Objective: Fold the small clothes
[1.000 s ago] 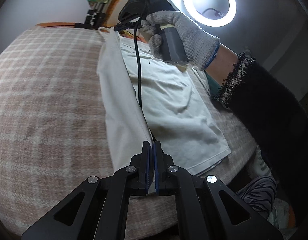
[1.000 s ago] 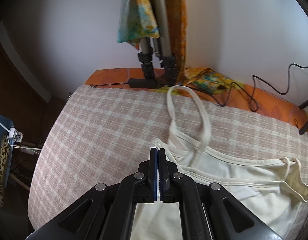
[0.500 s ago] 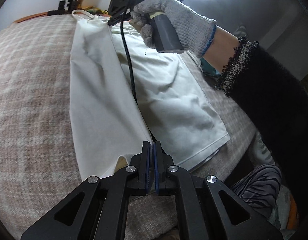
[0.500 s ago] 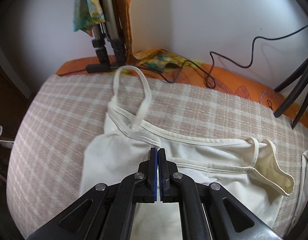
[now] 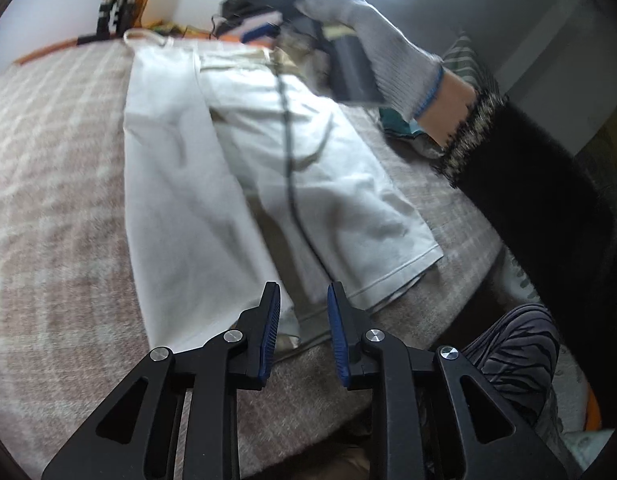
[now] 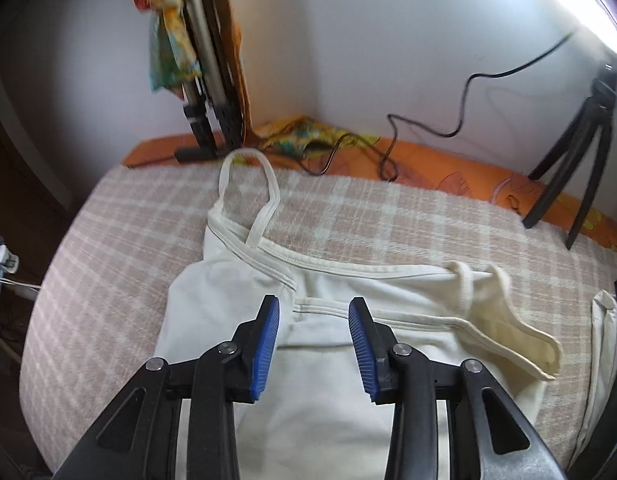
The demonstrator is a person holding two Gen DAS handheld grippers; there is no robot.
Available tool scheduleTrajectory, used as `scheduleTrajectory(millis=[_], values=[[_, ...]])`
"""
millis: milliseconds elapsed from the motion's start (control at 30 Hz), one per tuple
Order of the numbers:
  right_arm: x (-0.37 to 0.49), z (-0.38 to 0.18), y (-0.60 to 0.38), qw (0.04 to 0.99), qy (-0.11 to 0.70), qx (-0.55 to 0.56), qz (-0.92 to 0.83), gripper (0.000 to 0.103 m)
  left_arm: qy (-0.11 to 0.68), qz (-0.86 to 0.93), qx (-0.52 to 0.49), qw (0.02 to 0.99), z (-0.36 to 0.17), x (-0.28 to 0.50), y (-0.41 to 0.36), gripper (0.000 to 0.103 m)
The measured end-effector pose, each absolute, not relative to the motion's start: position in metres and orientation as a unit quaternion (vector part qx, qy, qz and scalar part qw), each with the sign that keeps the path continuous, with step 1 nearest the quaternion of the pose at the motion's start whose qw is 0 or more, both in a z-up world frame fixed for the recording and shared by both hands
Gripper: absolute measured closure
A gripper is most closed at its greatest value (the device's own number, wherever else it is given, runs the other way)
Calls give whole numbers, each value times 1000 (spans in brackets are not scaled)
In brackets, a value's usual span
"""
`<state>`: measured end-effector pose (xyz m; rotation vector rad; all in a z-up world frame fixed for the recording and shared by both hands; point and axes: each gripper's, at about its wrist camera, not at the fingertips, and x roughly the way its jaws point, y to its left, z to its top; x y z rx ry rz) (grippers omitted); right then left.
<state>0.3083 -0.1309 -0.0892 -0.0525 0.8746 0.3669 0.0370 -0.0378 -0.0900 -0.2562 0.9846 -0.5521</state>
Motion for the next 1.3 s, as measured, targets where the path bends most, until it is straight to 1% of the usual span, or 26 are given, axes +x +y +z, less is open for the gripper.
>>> scheduleTrajectory(millis=[67,200,300,467,567,667,933,1100,1300], values=[[298,-80,-150,891,413,-6,188,56,446,-257,-107,851,-84,31,-38,81],[277,-63,-192,897,396,11,195,54,429,-253,-75,864,-80,29,-50,81],[268,-55,-222,900,388,20,198,54,427,-264,-77,862,-84,32,-62,81],[251,-48,-272,907,375,25,193,47,435,-272,-90,854,-91,38,-93,80],[245,-47,-300,909,371,29,186,44,444,-286,-76,846,-93,42,-124,68],[239,-44,-327,914,363,35,179,39,447,-301,-61,840,-92,45,-154,62],[241,-49,-376,913,361,68,177,38,451,-326,-16,831,-93,48,-213,61],[251,-63,-378,906,368,76,196,39,445,-307,49,840,-98,48,-243,61],[277,-84,-365,892,385,92,220,38,436,-282,68,852,-105,54,-250,61]])
